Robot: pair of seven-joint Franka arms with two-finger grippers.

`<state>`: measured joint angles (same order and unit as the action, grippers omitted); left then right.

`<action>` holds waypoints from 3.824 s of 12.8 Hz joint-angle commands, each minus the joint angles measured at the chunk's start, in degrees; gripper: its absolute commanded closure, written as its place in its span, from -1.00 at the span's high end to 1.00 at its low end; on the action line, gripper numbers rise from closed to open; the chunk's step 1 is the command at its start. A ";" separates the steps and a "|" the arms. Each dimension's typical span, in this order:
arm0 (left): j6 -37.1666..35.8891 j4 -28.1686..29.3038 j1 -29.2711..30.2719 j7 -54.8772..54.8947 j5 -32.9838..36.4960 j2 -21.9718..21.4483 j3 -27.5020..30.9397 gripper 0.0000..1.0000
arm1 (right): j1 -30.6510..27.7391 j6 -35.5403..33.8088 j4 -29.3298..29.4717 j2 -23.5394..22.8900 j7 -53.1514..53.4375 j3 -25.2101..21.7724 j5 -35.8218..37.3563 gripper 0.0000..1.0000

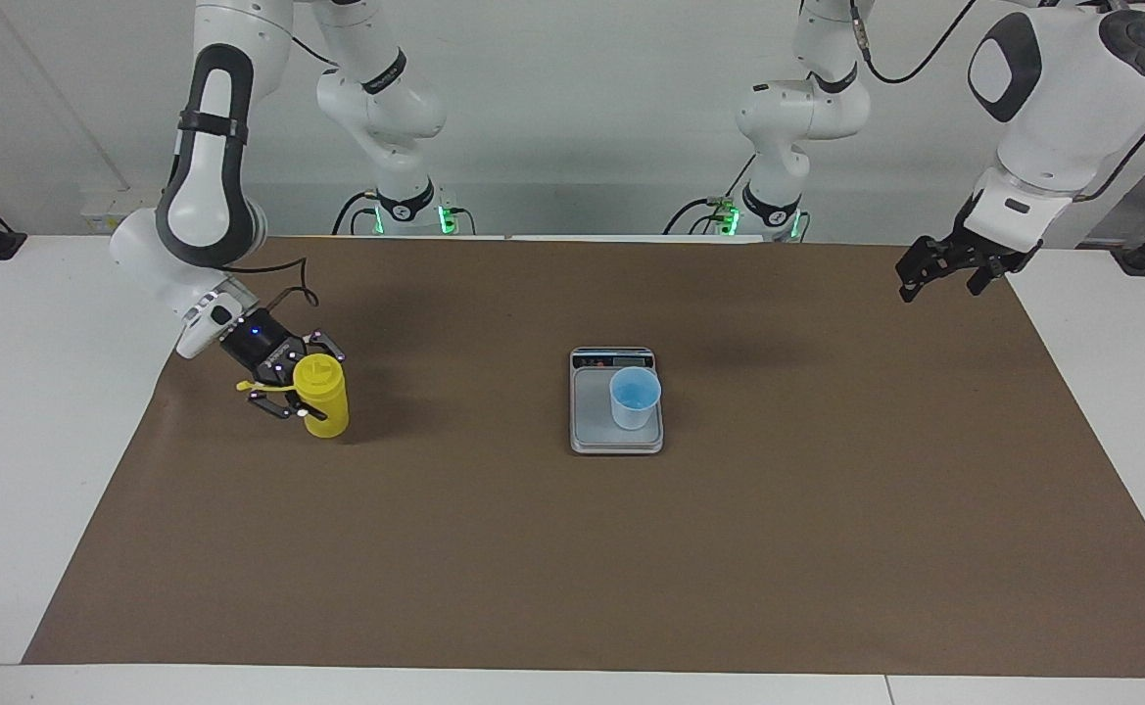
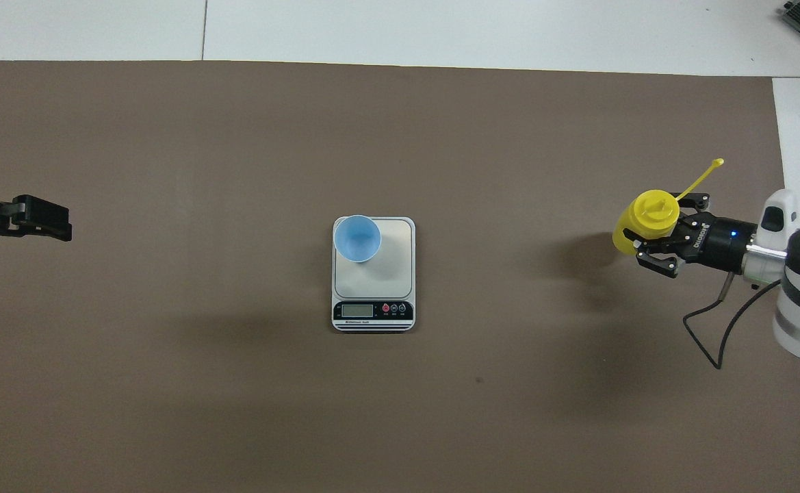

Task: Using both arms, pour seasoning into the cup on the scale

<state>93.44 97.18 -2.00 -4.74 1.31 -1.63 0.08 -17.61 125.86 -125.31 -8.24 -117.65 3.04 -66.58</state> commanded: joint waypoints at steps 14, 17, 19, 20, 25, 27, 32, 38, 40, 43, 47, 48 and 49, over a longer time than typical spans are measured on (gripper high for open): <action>-0.45 1.00 -0.02 0.17 -0.70 -1.00 0.27 1.00 | -8.66 -5.80 -0.19 -2.92 -5.84 0.39 5.19 1.00; -0.45 1.00 -0.02 0.17 -0.70 -1.00 0.27 1.00 | -11.38 -5.19 0.16 -2.75 -5.31 0.22 14.34 1.00; -0.45 1.00 -0.02 0.17 -0.70 -1.00 0.27 1.00 | -11.74 -5.01 0.95 -1.70 -3.65 -0.48 18.48 1.00; -0.45 1.00 -0.02 0.17 -0.70 -1.00 0.36 1.00 | -11.83 -5.10 1.65 -1.00 -1.64 -0.84 21.72 1.00; -0.45 1.00 -0.02 0.17 -0.70 -1.00 0.36 1.00 | -11.57 -5.80 5.08 3.57 14.00 -0.75 33.96 1.00; -0.45 1.00 -0.02 0.17 -0.70 -1.00 0.36 1.00 | -10.95 -5.80 5.26 5.85 19.19 -0.75 35.81 1.00; -0.45 1.00 -0.02 0.17 -0.70 -1.00 0.27 1.00 | -6.04 -10.00 5.26 14.29 46.12 -0.05 45.73 1.00; -0.45 1.00 -0.02 0.17 -0.70 -1.00 0.27 1.00 | 4.86 -21.78 15.34 16.33 90.07 0.39 58.91 1.00; -0.45 1.00 -0.02 0.17 -0.70 -1.00 0.27 1.00 | 7.67 -22.41 19.04 15.28 98.98 0.65 61.64 1.00; -0.45 1.00 -0.02 0.17 -0.70 -1.00 0.27 1.00 | 12.67 -23.29 26.68 11.86 111.80 0.74 67.78 1.00; -0.45 1.00 -0.02 0.17 -0.70 -1.00 0.27 1.00 | 15.06 -26.00 31.17 10.27 121.16 0.74 71.07 1.00; -0.54 1.00 -0.02 0.17 -0.70 -1.00 0.27 1.00 | 15.07 -27.49 33.36 9.13 122.04 0.83 70.89 1.00; -0.45 1.00 -0.02 0.17 -0.70 -1.00 0.27 1.00 | 15.07 -29.42 35.73 8.16 123.44 0.83 70.71 1.00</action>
<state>93.44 97.18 -2.00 -4.74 1.31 -1.63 0.09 -1.98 100.31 -95.49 2.93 3.16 3.37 3.79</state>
